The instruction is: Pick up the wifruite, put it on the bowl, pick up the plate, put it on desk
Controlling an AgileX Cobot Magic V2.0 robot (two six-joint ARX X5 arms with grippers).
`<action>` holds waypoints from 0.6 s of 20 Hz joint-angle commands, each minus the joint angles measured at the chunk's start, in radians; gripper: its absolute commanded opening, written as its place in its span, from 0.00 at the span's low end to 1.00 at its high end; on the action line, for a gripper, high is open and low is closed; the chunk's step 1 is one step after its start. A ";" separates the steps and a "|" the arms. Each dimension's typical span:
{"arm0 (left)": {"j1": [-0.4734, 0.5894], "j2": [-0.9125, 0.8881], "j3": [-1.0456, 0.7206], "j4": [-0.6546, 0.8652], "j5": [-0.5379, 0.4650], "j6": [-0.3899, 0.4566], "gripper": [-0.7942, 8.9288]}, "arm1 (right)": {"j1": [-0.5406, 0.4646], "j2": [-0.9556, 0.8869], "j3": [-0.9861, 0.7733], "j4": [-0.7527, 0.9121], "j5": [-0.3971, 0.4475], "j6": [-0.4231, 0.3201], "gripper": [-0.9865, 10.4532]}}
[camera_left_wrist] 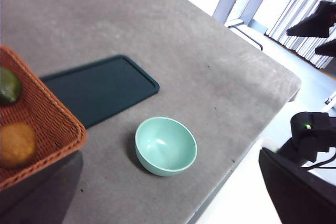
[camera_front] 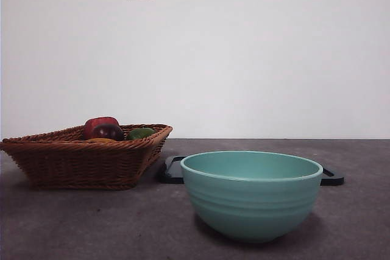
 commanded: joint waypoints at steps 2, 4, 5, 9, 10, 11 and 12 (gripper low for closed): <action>-0.003 0.003 0.020 0.019 0.002 0.007 0.76 | 0.006 0.005 0.019 0.012 0.003 -0.008 0.60; -0.003 0.003 0.020 0.019 0.002 0.000 0.76 | 0.006 0.005 0.019 0.011 0.003 -0.008 0.60; -0.003 0.003 0.020 0.019 0.002 -0.003 0.76 | 0.006 0.005 0.019 0.011 0.003 -0.008 0.60; -0.003 0.021 0.020 0.016 -0.014 -0.057 0.75 | 0.006 0.005 0.019 0.012 0.003 -0.011 0.60; -0.003 0.033 0.020 0.016 -0.038 -0.061 0.75 | 0.006 0.005 0.019 0.012 0.003 -0.011 0.60; -0.003 0.047 0.020 0.016 -0.067 -0.071 0.75 | 0.006 0.005 0.019 0.014 0.003 -0.011 0.60; -0.003 0.064 0.020 0.015 -0.084 -0.071 0.75 | 0.006 0.005 0.019 0.020 0.003 -0.011 0.60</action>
